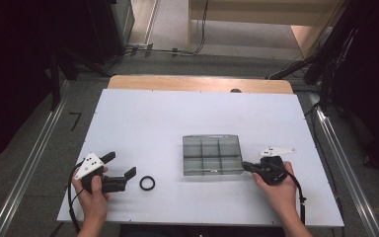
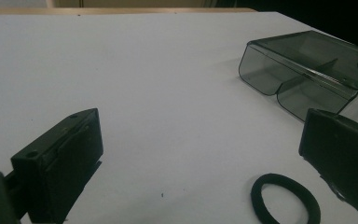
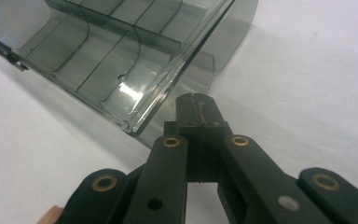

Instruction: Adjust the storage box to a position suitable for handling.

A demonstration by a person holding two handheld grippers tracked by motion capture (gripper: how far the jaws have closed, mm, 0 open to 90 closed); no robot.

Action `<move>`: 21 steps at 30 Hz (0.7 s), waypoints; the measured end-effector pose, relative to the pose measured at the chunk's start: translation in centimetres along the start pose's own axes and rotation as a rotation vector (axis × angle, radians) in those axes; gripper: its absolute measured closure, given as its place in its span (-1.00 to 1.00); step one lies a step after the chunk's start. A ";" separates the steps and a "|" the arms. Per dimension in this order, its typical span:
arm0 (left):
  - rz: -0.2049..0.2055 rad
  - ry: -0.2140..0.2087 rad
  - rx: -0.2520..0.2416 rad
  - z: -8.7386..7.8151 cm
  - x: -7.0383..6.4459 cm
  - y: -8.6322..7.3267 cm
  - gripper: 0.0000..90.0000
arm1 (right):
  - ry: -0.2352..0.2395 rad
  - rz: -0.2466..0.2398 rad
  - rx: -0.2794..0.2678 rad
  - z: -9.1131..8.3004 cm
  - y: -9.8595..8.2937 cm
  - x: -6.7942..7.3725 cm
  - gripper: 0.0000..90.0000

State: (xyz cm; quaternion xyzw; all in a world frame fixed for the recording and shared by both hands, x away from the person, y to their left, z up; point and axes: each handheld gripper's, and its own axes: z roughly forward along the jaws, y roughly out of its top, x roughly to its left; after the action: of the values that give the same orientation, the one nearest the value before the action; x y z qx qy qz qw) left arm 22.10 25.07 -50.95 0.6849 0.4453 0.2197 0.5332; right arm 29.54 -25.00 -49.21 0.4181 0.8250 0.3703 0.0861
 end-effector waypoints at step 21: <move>-0.001 0.002 0.000 0.0 0.0 0.0 -1.00 | -0.058 0.082 -0.071 -1.6 2.2 -1.1 -0.60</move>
State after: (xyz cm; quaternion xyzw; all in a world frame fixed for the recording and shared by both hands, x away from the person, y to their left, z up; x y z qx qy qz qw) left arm 22.08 25.08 -50.96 0.6846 0.4460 0.2201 0.5329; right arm 30.92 -25.83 -46.73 0.4587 0.7909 0.3900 0.1095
